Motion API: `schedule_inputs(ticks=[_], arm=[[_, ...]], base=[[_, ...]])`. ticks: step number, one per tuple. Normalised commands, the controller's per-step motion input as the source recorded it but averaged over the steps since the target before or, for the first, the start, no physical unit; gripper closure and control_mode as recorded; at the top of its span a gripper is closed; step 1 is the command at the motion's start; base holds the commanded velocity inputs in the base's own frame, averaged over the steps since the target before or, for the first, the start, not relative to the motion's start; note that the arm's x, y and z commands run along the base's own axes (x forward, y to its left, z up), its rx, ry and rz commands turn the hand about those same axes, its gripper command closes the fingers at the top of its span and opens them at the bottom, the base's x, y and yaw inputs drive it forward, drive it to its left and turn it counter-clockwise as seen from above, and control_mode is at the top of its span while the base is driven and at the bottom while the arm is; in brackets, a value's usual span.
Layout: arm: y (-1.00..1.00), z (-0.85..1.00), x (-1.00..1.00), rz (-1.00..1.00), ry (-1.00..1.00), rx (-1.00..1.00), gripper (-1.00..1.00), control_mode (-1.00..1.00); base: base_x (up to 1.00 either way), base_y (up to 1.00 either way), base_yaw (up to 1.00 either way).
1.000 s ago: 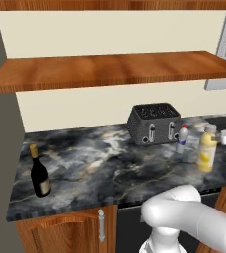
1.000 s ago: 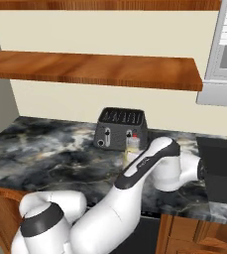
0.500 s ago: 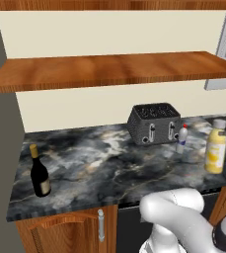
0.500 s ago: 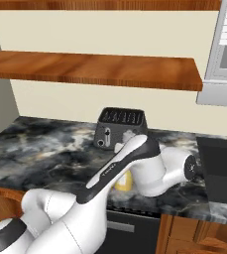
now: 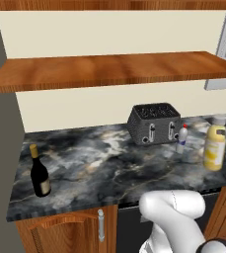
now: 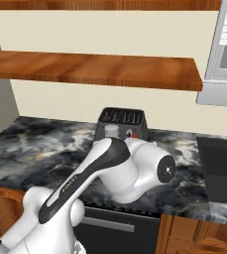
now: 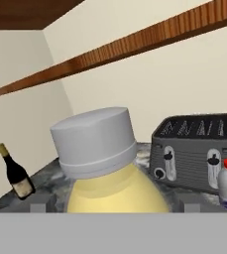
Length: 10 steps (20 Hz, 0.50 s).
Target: Place the drinks on the dining counter in a tight cluster.
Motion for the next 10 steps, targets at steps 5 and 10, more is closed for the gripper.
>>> schedule_inputs(ticks=[5,10], arm=[[0.09,0.01,-0.14,0.00,-0.05,-0.01,1.00,-1.00],[0.00,0.00,0.00,0.00,0.00,0.00,1.00,-1.00]], base=[[0.00,0.00,0.00],[0.00,0.00,0.00]])
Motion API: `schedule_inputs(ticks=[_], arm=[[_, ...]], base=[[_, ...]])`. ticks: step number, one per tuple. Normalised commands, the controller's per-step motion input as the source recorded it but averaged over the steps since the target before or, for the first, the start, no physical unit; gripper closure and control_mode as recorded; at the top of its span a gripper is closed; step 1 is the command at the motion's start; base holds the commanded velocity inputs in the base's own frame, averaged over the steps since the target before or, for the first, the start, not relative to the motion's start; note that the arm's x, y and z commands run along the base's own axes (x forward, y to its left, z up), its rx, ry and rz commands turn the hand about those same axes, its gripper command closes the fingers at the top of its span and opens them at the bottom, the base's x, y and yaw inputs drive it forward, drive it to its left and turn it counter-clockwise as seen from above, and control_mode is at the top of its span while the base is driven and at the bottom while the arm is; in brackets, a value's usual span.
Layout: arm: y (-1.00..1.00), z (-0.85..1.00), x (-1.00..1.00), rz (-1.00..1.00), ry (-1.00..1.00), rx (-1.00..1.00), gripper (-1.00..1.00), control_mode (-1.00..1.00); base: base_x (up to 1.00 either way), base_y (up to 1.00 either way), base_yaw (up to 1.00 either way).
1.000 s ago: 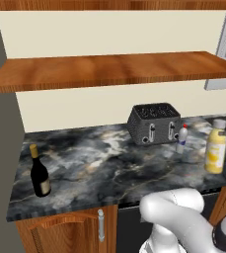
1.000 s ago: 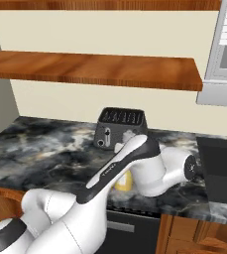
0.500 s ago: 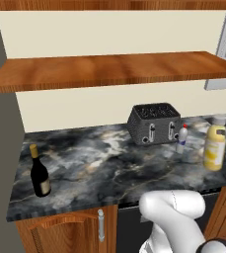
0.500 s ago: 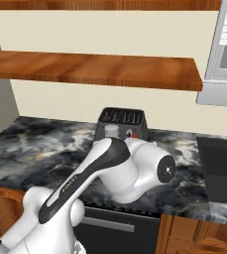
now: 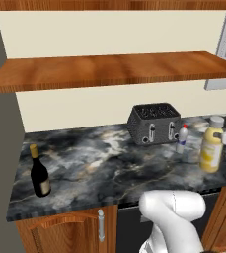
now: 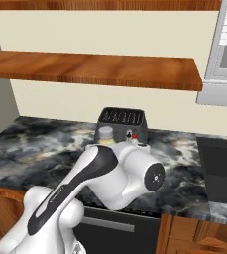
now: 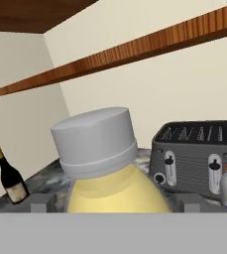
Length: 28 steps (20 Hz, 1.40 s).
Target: Place the drinks on the dining counter in a tight cluster.
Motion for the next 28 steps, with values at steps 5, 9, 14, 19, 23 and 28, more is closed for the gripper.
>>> schedule_inputs(ticks=[5,9,14,19,23,28], arm=[[0.00,0.00,-0.13,-0.01,0.00,0.00,1.00,1.00],[0.00,0.00,0.00,0.00,0.00,0.00,1.00,1.00],[0.00,0.00,0.00,0.00,0.00,0.00,1.00,1.00],[0.00,0.00,0.00,0.00,0.00,0.00,1.00,1.00],[0.00,0.00,0.00,0.00,0.00,0.00,1.00,1.00],[0.00,0.00,0.00,0.00,0.00,0.00,1.00,1.00]], base=[[-0.38,-0.06,-0.08],[-1.00,-0.22,-0.41],[-0.75,0.03,-0.73],[0.00,0.00,-0.99],[0.00,0.00,-1.00],[0.00,0.00,-1.00]])
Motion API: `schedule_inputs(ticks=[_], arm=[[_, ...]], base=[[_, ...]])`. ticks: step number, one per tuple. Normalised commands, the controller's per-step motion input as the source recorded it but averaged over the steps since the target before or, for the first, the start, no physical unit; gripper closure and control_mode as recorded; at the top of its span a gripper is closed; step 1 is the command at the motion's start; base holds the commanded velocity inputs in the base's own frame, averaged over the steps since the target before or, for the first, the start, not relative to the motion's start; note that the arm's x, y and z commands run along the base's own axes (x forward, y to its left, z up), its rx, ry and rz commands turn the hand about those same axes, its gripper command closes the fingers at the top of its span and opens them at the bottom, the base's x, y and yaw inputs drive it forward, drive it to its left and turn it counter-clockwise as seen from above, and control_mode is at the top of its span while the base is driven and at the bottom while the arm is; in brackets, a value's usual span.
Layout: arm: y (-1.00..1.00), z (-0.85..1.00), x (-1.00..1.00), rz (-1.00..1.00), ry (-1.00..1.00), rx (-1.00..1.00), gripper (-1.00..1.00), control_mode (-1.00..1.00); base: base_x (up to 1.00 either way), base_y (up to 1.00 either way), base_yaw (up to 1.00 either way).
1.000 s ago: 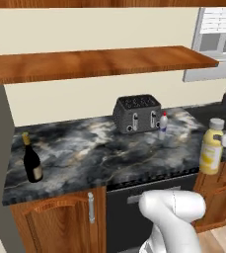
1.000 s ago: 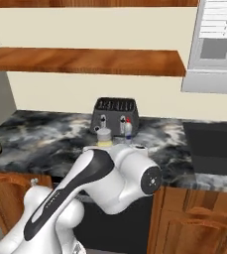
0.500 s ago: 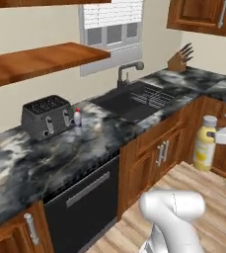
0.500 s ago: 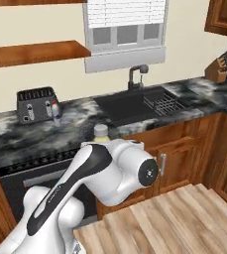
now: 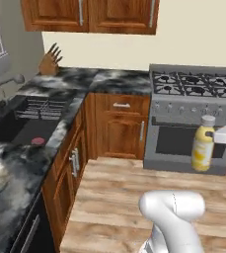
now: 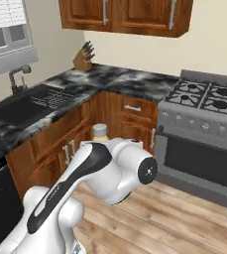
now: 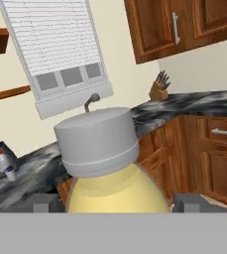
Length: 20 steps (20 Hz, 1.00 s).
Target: Place the drinks on the dining counter in a tight cluster.
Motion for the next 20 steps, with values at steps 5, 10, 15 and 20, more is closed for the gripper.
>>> schedule_inputs(ticks=[5,10,15,20], arm=[[0.00,0.00,0.00,0.00,0.00,0.00,1.00,1.00],[0.00,0.00,0.00,0.00,0.00,0.00,1.00,1.00],[0.00,0.00,0.00,0.00,0.00,0.00,1.00,1.00],[0.00,0.00,0.00,0.00,0.00,0.00,1.00,1.00]], base=[[0.00,0.00,-1.00],[0.00,0.00,-1.00],[0.02,0.10,-0.98],[0.14,0.26,-0.92]])
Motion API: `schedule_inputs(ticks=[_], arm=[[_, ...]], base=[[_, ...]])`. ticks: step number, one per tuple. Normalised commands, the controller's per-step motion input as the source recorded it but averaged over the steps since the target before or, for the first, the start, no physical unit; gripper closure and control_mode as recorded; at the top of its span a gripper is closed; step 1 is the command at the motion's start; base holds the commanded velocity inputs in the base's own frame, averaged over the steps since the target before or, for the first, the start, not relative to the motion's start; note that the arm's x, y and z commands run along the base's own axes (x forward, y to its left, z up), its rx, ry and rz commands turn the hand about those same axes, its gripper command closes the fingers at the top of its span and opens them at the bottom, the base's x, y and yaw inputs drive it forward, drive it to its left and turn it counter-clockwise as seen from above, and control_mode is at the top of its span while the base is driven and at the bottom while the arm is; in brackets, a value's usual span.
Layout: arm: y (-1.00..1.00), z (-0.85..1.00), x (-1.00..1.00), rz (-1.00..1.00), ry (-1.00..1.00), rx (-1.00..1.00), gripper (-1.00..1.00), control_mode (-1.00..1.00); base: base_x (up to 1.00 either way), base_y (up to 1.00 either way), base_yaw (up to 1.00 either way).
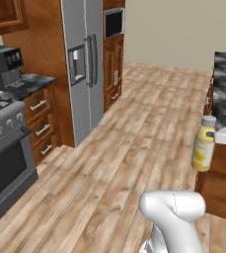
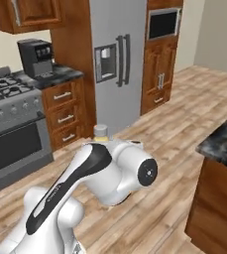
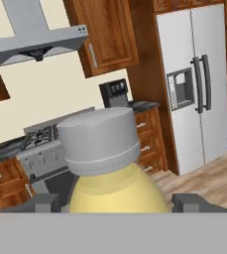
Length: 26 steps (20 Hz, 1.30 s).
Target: Place the drinks on the dining counter in a tight cluster.
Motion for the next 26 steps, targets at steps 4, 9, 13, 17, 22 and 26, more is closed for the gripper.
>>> schedule_inputs(ticks=[4,9,13,17,22,26], arm=[[0.00,0.00,0.00,0.00,0.00,0.00,1.00,1.00],[0.00,0.00,0.00,0.00,0.00,0.00,1.00,1.00],[0.00,0.00,0.00,0.00,0.00,0.00,1.00,1.00],[0.00,0.00,0.00,0.00,0.00,0.00,1.00,1.00],[0.00,0.00,0.00,0.00,0.00,0.00,1.00,1.00],[0.00,0.00,0.00,0.00,0.00,0.00,1.00,1.00]], base=[[0.96,0.64,-0.46],[1.00,0.81,-0.41],[0.86,0.69,-0.73],[0.69,0.57,-0.82],[0.80,0.65,-0.77],[1.00,0.99,-0.52]])
